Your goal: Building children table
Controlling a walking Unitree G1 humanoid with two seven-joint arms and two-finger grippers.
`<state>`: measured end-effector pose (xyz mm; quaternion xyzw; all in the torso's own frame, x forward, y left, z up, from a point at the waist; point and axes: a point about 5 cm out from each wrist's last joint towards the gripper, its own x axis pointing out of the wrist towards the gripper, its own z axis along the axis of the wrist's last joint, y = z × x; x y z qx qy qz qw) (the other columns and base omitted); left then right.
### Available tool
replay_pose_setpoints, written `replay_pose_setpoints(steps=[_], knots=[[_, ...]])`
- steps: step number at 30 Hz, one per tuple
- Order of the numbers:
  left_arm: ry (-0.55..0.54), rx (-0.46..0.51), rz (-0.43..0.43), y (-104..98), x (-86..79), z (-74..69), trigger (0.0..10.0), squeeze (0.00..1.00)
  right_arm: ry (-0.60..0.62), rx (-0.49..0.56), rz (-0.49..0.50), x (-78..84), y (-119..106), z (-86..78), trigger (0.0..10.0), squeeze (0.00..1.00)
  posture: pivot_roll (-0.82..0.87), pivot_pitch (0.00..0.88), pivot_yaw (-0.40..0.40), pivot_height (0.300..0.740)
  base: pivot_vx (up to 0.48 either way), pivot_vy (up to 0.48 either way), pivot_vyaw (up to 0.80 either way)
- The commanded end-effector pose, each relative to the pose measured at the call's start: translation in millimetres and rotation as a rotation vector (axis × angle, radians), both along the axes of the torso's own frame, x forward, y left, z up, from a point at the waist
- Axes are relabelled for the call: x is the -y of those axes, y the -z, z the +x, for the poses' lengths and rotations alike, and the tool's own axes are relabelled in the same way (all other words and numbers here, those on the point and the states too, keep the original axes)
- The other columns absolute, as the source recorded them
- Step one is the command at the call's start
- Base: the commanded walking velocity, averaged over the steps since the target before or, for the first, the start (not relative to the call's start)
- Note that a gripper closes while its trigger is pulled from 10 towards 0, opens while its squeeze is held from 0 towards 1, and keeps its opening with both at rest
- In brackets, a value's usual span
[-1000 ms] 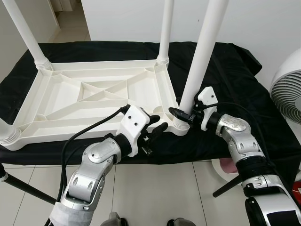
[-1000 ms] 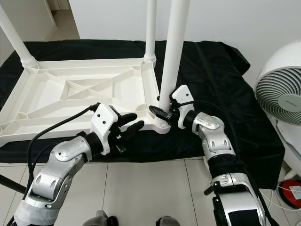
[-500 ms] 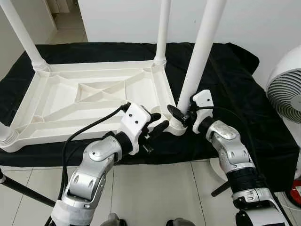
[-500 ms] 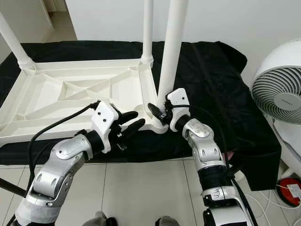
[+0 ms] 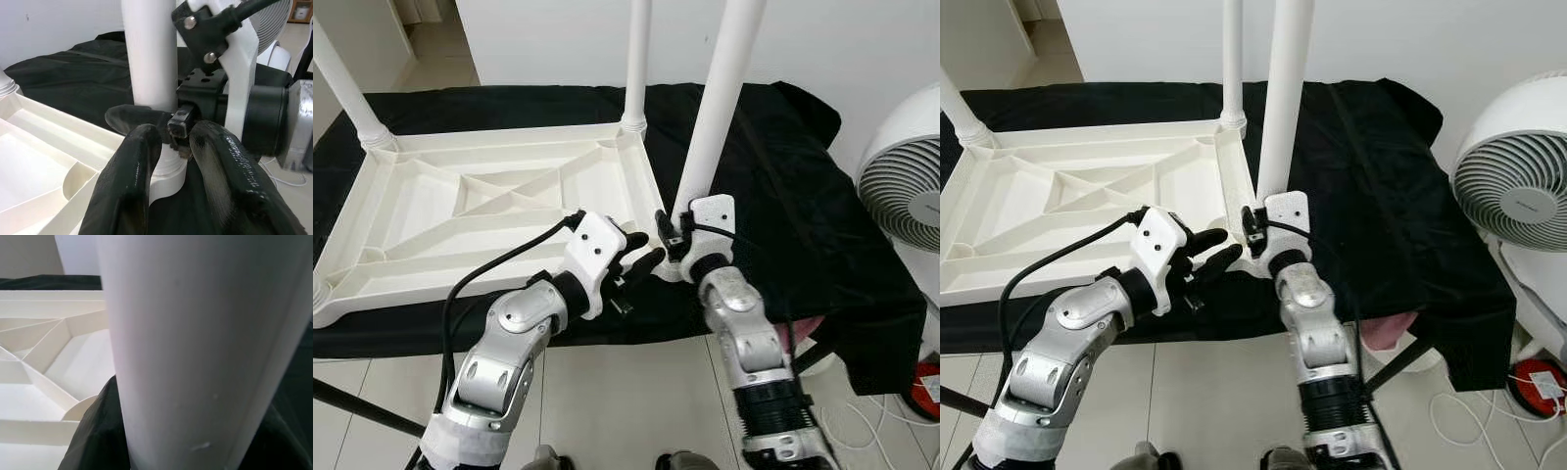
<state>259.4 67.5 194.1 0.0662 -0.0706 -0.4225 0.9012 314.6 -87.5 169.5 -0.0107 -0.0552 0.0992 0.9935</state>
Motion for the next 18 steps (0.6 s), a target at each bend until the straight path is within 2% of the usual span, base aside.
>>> replay_pose_setpoints(steps=[1,2,3,4,5,13,14,18], knots=[[-0.071,-0.008,-0.008,2,-3.7,4.4,10.0,0.0,-0.013,-0.06,0.061,-5.2,8,-3.5,0.0,0.0,-0.1,0.083,0.048,0.74,0.0,0.0,0.0],[-0.071,-0.008,-0.008,2,-3.7,4.4,10.0,0.0,-0.013,-0.06,0.061,-5.2,8,-3.5,0.0,0.0,-0.1,0.083,0.048,0.74,0.0,0.0,0.0],[-0.073,-0.008,-0.007,2,-4.2,4.3,10.0,0.0,-0.031,-0.053,0.07,-5.6,6,-4.3,3.9,0.0,-0.1,0.083,0.047,0.74,0.0,0.0,0.0],[-0.073,-0.008,-0.007,2,-4.2,4.3,10.0,0.0,-0.031,-0.053,0.07,-5.6,6,-4.3,3.9,0.0,-0.1,0.083,0.047,0.74,0.0,0.0,0.0],[-0.075,-0.007,-0.006,2,-4.7,4.7,10.0,0.0,-0.042,-0.048,0.076,-5.7,4,-5.8,10.0,0.0,-0.1,0.083,0.048,0.74,0.0,0.0,0.0],[-0.082,-0.007,-0.005,2,-5.1,4.5,10.0,0.0,-0.088,-0.023,0.042,0.4,-1,-9.9,10.0,0.0,-0.1,0.084,0.044,0.74,0.0,0.0,0.0],[-0.083,-0.007,-0.004,2,-5.0,3.8,10.0,0.0,-0.148,-0.009,0.038,11.9,-2,-11.8,10.0,1.0,-0.1,0.09,0.041,0.74,0.0,0.0,0.0],[-0.084,-0.009,-0.003,2,-5.4,3.0,10.0,0.0,-0.174,0.004,0.031,19.2,-4,-14.3,10.0,1.0,-0.1,0.092,0.039,0.74,0.0,0.0,0.0]])
